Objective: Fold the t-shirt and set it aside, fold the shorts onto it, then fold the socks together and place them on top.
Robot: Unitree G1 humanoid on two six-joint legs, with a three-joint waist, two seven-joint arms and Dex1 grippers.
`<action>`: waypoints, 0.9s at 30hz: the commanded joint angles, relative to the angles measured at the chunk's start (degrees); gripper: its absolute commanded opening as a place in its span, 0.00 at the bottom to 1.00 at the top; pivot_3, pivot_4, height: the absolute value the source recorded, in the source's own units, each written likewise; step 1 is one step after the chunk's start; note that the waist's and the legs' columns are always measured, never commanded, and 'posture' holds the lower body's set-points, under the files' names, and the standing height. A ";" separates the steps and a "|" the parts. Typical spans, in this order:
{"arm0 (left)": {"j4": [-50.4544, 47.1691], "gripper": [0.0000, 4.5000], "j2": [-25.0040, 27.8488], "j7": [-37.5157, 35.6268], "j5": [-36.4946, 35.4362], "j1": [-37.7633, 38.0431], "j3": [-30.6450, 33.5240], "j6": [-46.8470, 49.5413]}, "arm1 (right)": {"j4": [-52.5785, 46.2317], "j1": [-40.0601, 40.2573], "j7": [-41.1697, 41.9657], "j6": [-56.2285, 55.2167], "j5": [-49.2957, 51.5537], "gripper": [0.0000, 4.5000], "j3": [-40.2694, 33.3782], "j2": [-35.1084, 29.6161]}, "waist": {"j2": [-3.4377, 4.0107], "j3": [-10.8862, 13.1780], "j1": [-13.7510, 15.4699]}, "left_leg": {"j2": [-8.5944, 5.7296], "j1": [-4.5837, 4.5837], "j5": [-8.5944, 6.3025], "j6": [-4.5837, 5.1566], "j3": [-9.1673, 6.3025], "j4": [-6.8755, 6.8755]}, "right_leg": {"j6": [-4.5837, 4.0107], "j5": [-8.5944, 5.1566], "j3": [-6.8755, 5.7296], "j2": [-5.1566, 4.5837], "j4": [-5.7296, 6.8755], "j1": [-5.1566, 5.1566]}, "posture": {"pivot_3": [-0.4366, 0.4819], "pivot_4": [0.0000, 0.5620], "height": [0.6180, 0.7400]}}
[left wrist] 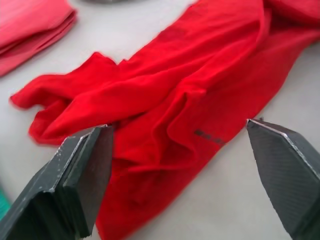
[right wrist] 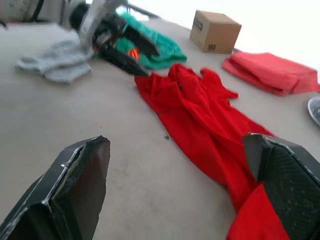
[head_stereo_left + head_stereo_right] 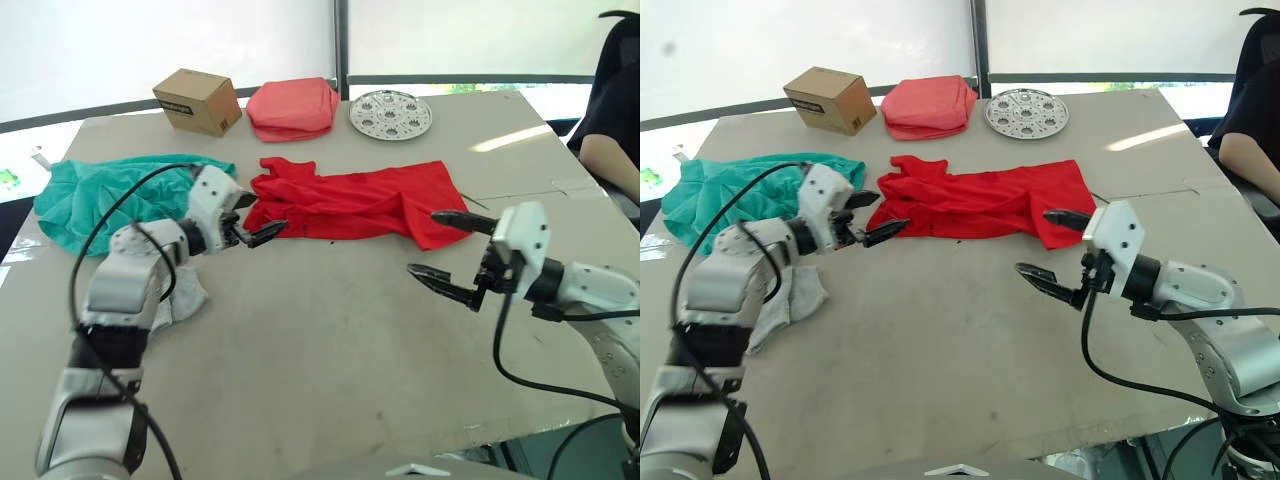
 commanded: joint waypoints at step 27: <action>37.28 0.01 -4.04 -21.59 12.64 -22.24 -5.63 -28.68 | 4.30 -2.09 -5.08 -3.38 -16.94 1.00 10.86 0.48 | -0.14 0.03 -0.88 | 0.00 -0.04 -0.14 0.26 -0.01 0.44 | 0.06 0.03 -0.05 0.04 0.28 0.00 | 0.48 0.27 1.00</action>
